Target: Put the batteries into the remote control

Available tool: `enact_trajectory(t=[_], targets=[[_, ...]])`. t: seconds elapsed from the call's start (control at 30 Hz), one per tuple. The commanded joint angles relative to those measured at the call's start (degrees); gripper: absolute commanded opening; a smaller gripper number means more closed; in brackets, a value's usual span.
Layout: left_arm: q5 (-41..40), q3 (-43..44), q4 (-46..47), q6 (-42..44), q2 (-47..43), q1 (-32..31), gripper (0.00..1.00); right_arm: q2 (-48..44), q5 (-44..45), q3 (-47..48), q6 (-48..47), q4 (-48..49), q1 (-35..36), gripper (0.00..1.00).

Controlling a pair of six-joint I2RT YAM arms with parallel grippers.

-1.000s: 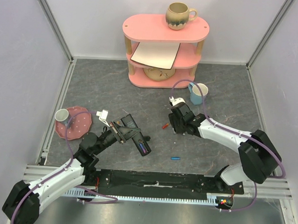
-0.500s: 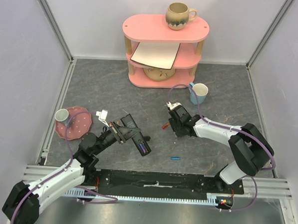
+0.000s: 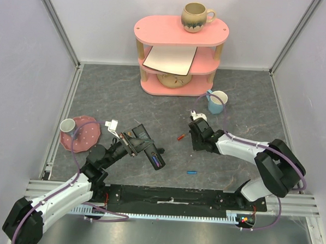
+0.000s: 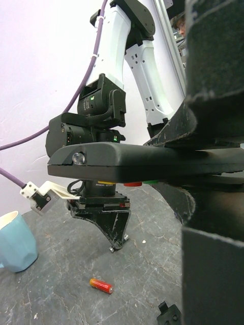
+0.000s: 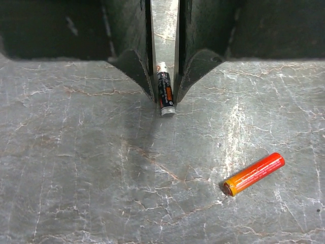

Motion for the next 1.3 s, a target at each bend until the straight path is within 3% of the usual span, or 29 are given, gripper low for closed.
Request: enact_trajectory(t=[0.0,0.1,0.23,0.43,0.73,0.83,0.9,0.97,1.17,1.27], targets=[[0.73,-5.47,3.78,0.59,-0.21,0.15,0.02,-1.62,-0.49,-1.46,4.65,2.01,-0.3,0.3],[0.64,-5.55,3.69,0.51,-0.21,0.24,0.02,-2.14,-0.75,-1.02,2.89,0.16,-0.13,0.45],[0.47,-5.55,3.78,0.51,-0.03,0.15,0.02,-3.37,-0.75,-1.11,1.05,-1.95,-0.13,0.46],[0.47,-5.29,3.95,0.51,0.85,0.15,0.02,-3.12,-0.75,-1.9,-0.1,-3.45,0.84,0.35],[0.64,-5.47,4.48,0.16,1.03,0.15,0.02,-0.74,-0.14,-2.25,-0.89,-2.66,1.45,0.29],[0.64,-5.55,4.14,0.16,0.85,0.15,0.02,-0.13,-0.31,-1.64,-1.41,-3.1,1.46,0.17],[0.64,-5.47,4.04,0.24,0.94,0.15,0.02,-0.21,-0.23,-1.2,-1.33,-3.8,1.46,0.04],[0.56,-5.03,4.04,0.33,1.29,0.15,0.02,-1.09,0.39,-0.84,-0.19,-4.85,1.54,0.0],[0.38,-3.01,5.71,0.77,6.63,0.15,0.02,-17.94,-7.57,0.12,5.52,-4.86,2.07,0.0],[0.73,-0.28,9.65,0.68,10.68,0.15,0.02,-24.37,-12.17,5.9,4.74,-9.74,3.12,0.0]])
